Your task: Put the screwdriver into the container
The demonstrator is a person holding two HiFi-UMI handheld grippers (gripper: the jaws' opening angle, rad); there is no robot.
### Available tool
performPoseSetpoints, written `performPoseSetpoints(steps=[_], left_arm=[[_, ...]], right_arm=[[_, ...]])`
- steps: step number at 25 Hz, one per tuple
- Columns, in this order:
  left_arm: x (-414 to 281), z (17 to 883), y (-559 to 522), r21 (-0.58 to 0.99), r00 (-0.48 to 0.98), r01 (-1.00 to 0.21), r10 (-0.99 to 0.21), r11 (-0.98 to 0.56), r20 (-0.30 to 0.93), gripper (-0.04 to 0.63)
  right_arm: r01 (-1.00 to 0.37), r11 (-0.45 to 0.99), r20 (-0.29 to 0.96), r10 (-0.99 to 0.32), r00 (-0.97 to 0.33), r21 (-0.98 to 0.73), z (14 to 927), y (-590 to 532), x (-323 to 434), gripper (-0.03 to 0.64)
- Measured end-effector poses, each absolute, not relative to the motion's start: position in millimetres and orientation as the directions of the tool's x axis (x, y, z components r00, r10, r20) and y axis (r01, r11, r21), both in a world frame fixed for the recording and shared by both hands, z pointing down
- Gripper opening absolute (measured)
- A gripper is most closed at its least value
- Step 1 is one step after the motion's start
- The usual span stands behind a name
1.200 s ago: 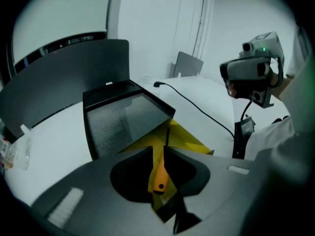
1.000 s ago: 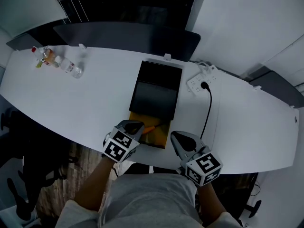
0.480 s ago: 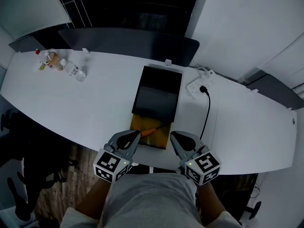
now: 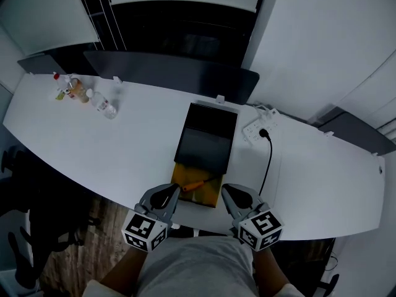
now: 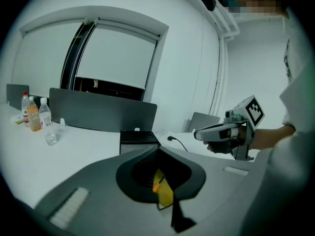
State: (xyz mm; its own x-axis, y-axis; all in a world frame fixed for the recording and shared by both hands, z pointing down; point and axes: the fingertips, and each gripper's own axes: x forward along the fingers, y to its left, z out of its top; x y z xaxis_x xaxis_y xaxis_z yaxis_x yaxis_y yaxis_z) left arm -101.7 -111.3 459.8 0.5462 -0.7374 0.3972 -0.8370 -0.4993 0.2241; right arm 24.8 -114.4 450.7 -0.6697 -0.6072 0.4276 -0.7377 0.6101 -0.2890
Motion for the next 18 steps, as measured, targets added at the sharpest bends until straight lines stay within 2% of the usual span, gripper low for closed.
performPoseSetpoints(steps=[18], left_arm=[[-84.9,452.2,-108.2,0.187,0.582,-0.808,-0.709,-0.558,0.399,0.002]], right_arm=[[-0.718,0.637,0.433,-0.584,-0.686,-0.278,449.6,-114.8,21.1,0.014]])
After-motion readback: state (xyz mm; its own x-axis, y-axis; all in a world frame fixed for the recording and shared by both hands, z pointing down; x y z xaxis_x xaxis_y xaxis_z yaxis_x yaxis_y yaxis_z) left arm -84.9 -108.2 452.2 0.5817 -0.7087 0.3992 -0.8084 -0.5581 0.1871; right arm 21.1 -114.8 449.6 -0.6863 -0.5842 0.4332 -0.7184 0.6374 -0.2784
